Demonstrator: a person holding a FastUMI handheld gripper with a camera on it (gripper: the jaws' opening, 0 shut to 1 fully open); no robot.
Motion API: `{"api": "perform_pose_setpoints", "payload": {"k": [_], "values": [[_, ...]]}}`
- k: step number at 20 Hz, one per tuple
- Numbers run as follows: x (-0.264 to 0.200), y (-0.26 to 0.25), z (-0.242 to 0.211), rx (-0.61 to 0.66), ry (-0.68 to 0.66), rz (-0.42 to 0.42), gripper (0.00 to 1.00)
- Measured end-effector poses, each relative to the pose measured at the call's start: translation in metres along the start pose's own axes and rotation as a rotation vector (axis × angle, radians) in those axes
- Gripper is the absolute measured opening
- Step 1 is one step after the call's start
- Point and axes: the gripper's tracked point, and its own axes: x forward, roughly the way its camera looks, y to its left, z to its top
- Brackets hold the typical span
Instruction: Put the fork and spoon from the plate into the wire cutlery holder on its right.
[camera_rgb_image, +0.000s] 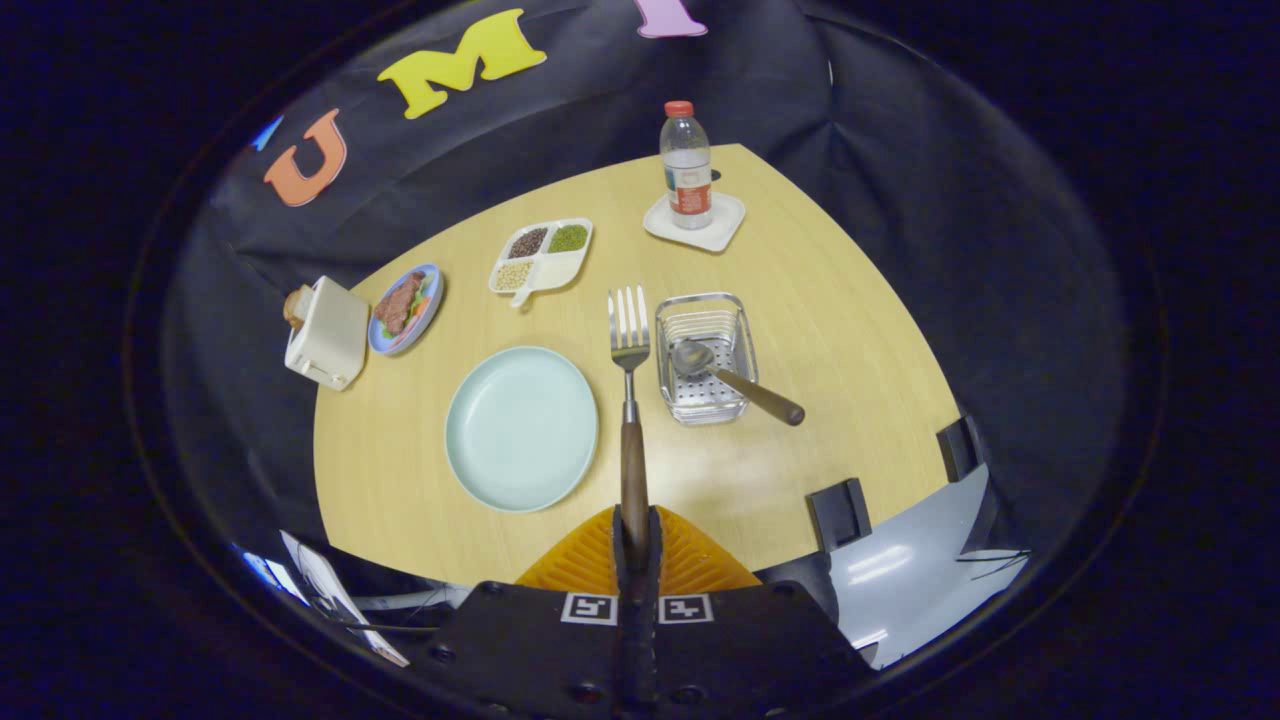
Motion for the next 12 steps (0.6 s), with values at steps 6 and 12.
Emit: {"api": "perform_pose_setpoints", "payload": {"k": [6, 12], "values": [[0.005, -0.03, 0.001, 0.05, 0.035, -0.013, 0.0], [0.015, -0.028, 0.0, 0.075, 0.083, 0.005, 0.0]]}}
